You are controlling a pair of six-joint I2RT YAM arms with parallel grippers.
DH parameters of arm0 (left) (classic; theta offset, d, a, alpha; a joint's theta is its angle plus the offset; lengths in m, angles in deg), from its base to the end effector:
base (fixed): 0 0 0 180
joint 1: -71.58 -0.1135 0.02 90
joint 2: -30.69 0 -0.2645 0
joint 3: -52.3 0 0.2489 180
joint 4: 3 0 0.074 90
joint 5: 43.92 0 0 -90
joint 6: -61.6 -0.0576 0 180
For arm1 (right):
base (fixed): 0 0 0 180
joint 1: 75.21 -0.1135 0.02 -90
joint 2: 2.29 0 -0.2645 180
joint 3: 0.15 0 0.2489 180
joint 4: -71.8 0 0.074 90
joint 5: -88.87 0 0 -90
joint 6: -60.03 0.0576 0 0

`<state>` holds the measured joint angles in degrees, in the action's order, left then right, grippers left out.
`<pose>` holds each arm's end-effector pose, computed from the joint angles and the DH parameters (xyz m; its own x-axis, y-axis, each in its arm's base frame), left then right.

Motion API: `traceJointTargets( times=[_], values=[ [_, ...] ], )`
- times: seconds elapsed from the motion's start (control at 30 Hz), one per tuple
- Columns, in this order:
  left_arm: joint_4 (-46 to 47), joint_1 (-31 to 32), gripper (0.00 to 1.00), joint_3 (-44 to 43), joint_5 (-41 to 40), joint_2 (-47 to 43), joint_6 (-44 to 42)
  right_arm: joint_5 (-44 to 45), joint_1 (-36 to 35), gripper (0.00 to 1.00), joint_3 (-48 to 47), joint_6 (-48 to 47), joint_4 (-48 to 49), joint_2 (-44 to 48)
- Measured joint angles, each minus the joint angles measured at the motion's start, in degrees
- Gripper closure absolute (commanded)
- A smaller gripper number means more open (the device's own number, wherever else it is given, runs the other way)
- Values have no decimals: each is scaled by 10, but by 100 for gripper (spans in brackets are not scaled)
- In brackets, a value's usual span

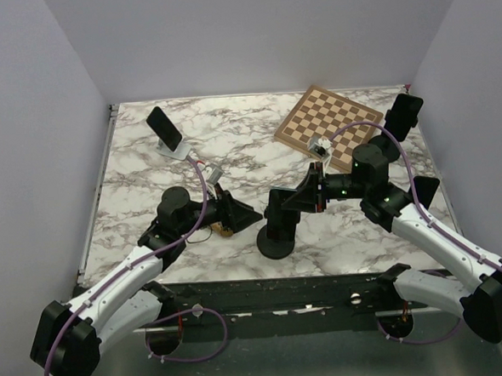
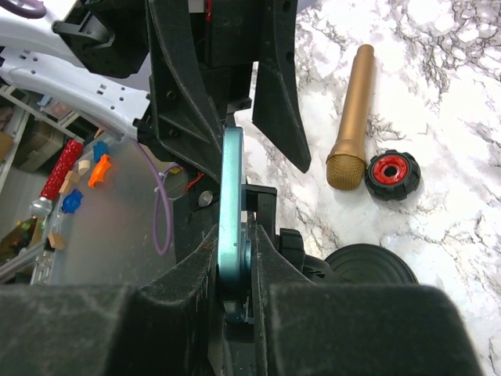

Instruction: Remove the phone from the phone stand

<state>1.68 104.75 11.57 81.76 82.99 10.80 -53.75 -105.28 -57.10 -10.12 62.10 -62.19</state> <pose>0.1675 -0.1496 0.2584 -0.6650 -0.1786 -0.7251 0.6565 0.3229 -0.6817 0.1867 0.1610 0.3057 -0.5094 -0.0567 -0.8587 -0.8529 0.1660 0.4950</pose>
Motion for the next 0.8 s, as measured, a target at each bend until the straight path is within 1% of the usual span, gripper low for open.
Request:
traceJointTargets(
  times=[0.27,0.4,0.53,0.63,0.8],
  values=[
    [36,7,36,-9,9,31,10,-8,0,99,0,0,7,-4],
    [45,8,42,-10,10,40,13,-12,1,99,0,0,13,-7],
    [44,10,53,-14,10,42,13,-15,3,99,0,5,22,-9],
    [42,11,59,-16,-4,49,9,-40,2,99,0,23,35,-7],
    [27,11,58,-16,-23,71,7,-77,-2,99,-1,47,59,8]
  ],
)
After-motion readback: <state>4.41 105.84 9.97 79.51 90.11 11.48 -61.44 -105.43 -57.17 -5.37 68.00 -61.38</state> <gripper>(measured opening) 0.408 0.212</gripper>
